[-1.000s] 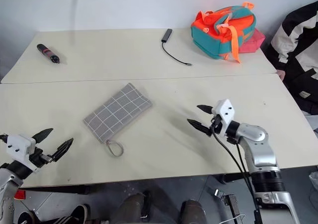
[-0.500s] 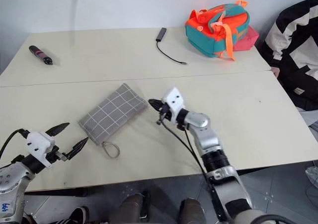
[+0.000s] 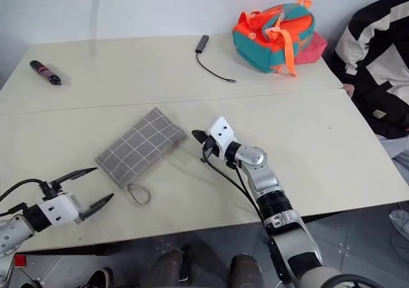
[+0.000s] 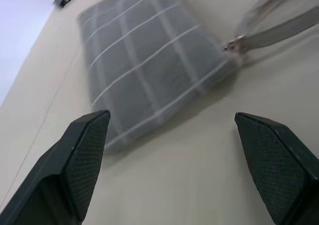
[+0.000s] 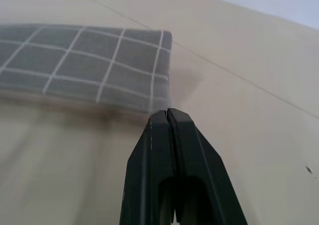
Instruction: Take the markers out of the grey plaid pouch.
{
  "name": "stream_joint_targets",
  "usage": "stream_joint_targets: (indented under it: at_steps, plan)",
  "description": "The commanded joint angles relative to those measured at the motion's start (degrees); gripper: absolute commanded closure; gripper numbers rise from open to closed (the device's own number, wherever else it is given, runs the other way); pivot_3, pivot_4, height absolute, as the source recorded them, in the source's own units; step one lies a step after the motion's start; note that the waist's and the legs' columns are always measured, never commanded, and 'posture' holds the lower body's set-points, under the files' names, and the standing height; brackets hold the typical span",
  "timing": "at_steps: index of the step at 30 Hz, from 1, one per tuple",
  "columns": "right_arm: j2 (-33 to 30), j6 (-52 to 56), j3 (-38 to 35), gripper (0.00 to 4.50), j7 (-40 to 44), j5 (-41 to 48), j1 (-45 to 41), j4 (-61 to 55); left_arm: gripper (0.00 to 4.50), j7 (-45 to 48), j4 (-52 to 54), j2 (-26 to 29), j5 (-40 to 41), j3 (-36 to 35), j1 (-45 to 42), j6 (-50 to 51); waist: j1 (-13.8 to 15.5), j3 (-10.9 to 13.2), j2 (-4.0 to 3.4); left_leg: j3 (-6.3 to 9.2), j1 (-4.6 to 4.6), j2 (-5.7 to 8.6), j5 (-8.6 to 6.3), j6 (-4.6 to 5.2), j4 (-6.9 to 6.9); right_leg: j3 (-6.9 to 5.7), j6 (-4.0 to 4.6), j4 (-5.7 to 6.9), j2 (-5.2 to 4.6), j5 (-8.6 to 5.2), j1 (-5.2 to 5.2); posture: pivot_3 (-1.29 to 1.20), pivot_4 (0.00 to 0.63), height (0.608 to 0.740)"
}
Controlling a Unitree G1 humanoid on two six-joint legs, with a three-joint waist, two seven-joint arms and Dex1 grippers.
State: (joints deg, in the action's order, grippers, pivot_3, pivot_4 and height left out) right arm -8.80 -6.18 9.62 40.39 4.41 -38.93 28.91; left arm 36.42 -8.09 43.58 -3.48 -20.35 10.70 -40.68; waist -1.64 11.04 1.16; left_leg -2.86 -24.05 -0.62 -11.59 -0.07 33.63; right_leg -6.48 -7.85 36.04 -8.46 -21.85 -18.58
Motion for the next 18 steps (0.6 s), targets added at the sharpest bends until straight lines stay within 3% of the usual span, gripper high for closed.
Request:
stream_joint_targets:
  at_steps: [1, 18]
  plan:
    - [-0.02, -0.31, -0.26, 4.46, -0.13, 0.24, 0.38, -3.95, 0.25, -2.58, -2.69, -0.22, -4.53, 3.46, -1.89, -1.72, 0.04, -0.01, -0.05, -0.03, 0.01, 0.00, 0.00, 0.00, 0.00, 0.00, 0.00, 0.01, -0.01, 0.00, 0.00, 0.00, 0.150, 0.740]
    - [-1.40, 2.43, -0.53, 4.46, -0.99, 0.21, 2.62, -8.90, 0.25, -6.67, -8.84, 0.95, -8.66, 12.96, -8.49, -0.11, 0.53, -0.19, -0.31, -0.17, 0.34, 0.02, -0.02, 0.03, 0.05, 0.01, 0.01, 0.40, -0.12, 0.00, 0.09, 0.00, 0.150, 0.740]
